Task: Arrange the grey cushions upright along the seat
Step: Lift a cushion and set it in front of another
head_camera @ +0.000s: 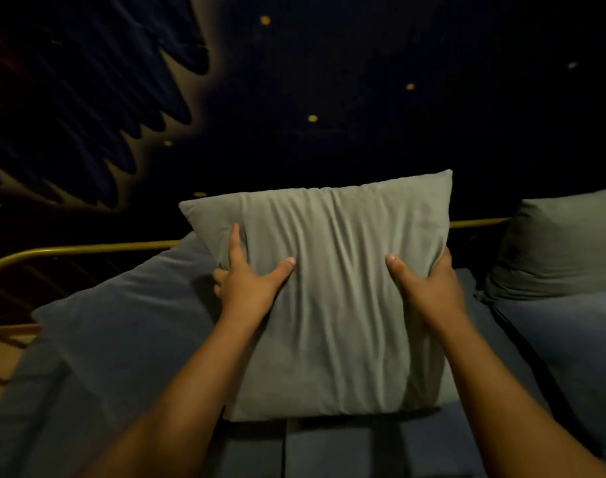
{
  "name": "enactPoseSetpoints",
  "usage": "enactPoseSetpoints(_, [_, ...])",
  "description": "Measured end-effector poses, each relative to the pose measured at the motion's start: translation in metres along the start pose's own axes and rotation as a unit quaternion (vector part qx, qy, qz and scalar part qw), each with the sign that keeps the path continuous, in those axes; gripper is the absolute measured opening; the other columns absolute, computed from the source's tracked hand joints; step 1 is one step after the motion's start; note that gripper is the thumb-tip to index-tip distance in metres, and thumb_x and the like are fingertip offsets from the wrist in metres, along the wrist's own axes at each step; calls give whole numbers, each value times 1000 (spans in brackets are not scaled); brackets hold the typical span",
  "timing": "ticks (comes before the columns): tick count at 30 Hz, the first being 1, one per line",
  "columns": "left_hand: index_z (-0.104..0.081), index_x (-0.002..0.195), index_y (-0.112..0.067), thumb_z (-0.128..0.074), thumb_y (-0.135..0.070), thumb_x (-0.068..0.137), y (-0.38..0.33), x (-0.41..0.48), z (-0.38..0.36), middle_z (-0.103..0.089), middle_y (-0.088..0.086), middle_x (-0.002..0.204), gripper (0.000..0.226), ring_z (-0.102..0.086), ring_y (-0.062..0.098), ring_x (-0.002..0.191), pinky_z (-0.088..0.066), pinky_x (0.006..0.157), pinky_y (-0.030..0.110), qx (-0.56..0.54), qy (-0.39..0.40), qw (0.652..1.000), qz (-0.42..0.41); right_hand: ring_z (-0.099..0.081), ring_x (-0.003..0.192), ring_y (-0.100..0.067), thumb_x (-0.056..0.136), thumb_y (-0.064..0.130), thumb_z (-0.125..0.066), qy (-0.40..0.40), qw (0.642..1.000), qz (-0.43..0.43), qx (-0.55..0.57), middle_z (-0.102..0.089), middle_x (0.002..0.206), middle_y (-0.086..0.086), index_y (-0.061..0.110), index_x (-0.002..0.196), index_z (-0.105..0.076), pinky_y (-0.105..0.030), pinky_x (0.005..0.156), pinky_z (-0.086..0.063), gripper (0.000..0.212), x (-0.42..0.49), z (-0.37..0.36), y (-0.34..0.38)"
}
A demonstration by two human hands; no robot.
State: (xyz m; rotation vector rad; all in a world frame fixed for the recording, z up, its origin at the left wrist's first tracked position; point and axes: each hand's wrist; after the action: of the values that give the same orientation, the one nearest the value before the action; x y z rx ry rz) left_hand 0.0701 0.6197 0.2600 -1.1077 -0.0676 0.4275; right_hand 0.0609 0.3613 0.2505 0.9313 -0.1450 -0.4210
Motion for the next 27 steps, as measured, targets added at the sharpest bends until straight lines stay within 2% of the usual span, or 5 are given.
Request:
enactPoseSetpoints(8, [0, 139, -54, -76, -57, 62, -6, 12, -104, -18, 23, 144, 108, -29, 46, 128, -32, 102, 54, 35, 21, 999, 21, -44, 128, -38, 51, 84, -60, -12, 996, -93, 4, -44, 142, -11, 27, 142, -28, -54, 103, -40, 112, 79, 30, -67])
enactPoseSetpoints(12, [1, 141, -48, -77, -55, 62, 10, 11, -115, -14, 25, 148, 112, -23, 44, 133, -27, 107, 53, 69, 5, 997, 21, -36, 134, -38, 64, 63, -74, -7, 994, -107, 34, -35, 148, -14, 25, 149, -17, -53, 108, -34, 109, 92, 10, -86])
enactPoseSetpoints(17, [8, 137, -57, -73, -64, 56, 30, 14, -110, 0, 21, 154, 115, -10, 41, 141, -16, 115, 55, 92, 6, 996, -7, -27, 139, -32, 54, 67, -72, -42, 992, -94, 74, -22, 155, -11, 24, 151, -10, -47, 112, -28, 123, 83, 1, -95])
enactPoseSetpoints(22, [-22, 140, -42, -78, -44, 66, 33, 12, -97, 14, 8, 157, 93, 6, 30, 145, -12, 116, 45, 67, -28, 994, -83, -16, 143, -31, 70, 55, -69, -119, 992, 22, 15, -14, 156, -13, 20, 149, -18, -54, 116, -17, 100, 72, 5, -75])
enactPoseSetpoints(27, [-48, 126, -18, -71, -27, 79, 34, 15, -55, -18, 11, 151, 53, -26, 25, 138, -25, 111, 28, 72, -49, 983, -159, -39, 125, -31, 80, 42, -56, -68, 975, 210, -18, -46, 132, -16, 12, 118, -60, -54, 104, -35, 49, 45, -16, -29])
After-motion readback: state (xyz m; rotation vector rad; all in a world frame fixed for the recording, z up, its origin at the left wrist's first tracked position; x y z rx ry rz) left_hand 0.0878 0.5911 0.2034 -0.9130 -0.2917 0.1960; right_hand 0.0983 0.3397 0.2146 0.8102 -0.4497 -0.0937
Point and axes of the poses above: each hand's wrist, its own x-axis towards the middle knuckle, its own z-axis out of the back of the hand, y = z × x
